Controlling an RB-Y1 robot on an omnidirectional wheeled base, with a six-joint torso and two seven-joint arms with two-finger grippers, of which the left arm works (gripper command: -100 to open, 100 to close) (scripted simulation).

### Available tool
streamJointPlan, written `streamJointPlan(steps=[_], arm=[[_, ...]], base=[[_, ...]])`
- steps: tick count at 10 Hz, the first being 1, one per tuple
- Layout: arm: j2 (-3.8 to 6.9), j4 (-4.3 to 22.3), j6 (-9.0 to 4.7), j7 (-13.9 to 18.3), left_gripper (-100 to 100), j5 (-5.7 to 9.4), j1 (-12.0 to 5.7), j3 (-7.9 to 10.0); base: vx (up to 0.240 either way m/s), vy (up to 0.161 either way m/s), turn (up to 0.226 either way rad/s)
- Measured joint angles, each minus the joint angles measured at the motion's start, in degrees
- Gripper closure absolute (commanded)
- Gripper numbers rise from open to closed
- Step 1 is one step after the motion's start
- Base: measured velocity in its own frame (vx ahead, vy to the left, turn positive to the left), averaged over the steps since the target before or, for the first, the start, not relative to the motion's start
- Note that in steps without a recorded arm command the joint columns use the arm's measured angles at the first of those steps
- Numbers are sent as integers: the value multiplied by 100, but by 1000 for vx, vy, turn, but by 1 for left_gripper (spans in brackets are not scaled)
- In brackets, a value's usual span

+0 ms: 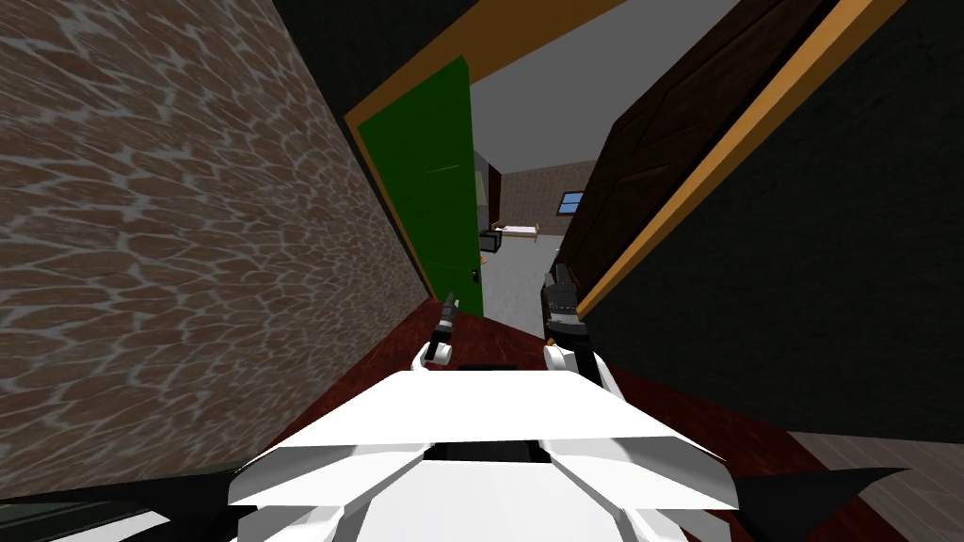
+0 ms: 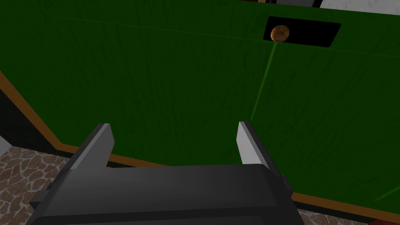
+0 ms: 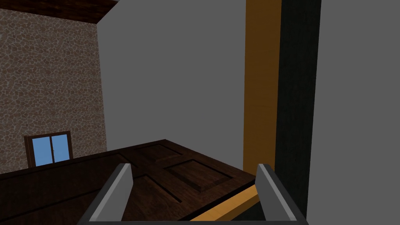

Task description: Push the door open

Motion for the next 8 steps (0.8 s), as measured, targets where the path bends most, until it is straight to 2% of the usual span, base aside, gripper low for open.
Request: streamJointPlan(steps=[1,8], arm=[[-7,217,-56,-8,-100,12,-95,-17],[-9,1204,-240,-43,-100,85,-499,-165]], base=[[91,33,-67],[92,34,-68]])
